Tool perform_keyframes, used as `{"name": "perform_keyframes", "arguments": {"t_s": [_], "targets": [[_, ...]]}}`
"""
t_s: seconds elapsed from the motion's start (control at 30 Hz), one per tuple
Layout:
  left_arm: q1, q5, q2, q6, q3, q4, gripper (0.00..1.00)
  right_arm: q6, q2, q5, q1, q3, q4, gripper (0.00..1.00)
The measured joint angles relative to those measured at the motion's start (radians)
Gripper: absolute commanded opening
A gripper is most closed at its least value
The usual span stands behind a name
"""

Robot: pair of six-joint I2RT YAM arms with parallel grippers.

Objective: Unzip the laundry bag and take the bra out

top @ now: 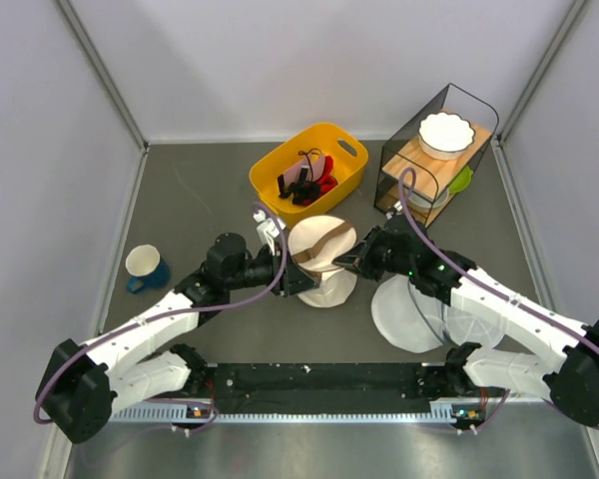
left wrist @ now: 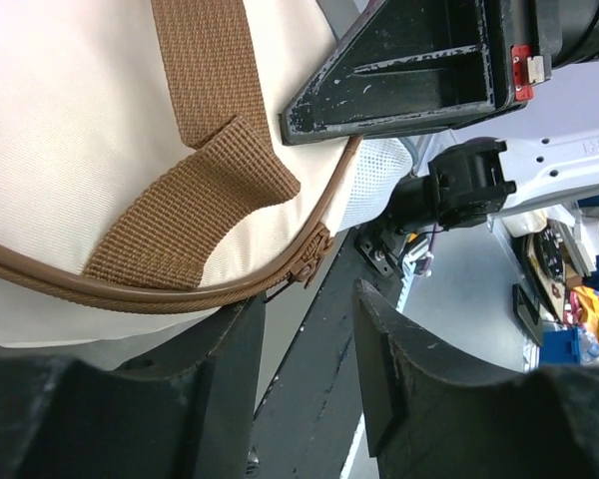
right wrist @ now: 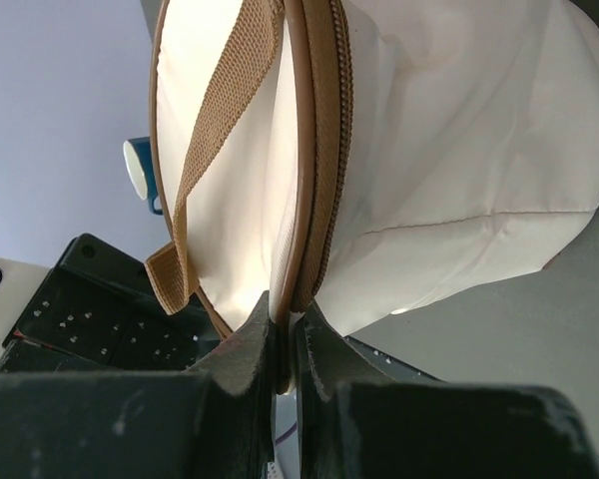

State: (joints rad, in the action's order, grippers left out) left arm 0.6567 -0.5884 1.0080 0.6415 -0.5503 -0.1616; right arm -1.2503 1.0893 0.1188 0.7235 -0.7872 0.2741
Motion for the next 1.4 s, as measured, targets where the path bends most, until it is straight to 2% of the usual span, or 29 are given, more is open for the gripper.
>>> {"name": "perform_keyframes", "arguments": {"t_s": [0.1,0.2,0.23,0.27,0.3,0.63,0.87,1.07,1.27,1.4], "targets": [[0.0,0.002,-0.001,0.015,0.002,-0.013,0.38,0.0,0.0,0.0,0.0,0.0,0.0,0.0],[0.0,0.007,-0.009,0.014,0.002,-0.011,0.25,0.0,0.0,0.0,0.0,0.0,-0.001,0.0],[0.0,0.01,-0.012,0.012,0.002,-0.01,0.18,0.0,0.0,0.001,0.0,0.0,-0.001,0.0],[0.0,0.016,-0.015,0.009,0.002,-0.007,0.05,0.0,0.0,0.002,0.0,0.0,-0.001,0.0],[0.0,0.025,-0.017,0.005,0.002,-0.001,0.0,0.0,0.0,0.002,0.0,0.0,-0.001,0.0],[0.006,0.118,-0.026,-0.033,-0.026,0.119,0.0,0.0,0.0,-0.003,0.0,0.003,-0.001,0.0],[0.006,0.291,-0.076,-0.045,-0.048,0.272,0.0,0.023,-0.011,0.004,0.0,0.027,-0.003,0.0],[-0.017,0.397,-0.096,-0.066,-0.058,0.322,0.0,0.14,-0.034,0.075,-0.032,0.027,0.046,0.0],[-0.034,0.387,-0.047,-0.066,-0.108,0.323,0.0,0.268,-0.041,0.174,-0.08,0.009,0.098,0.0],[-0.043,0.357,0.008,-0.068,-0.151,0.352,0.0,0.39,0.022,0.239,-0.105,-0.048,0.148,0.0]]}}
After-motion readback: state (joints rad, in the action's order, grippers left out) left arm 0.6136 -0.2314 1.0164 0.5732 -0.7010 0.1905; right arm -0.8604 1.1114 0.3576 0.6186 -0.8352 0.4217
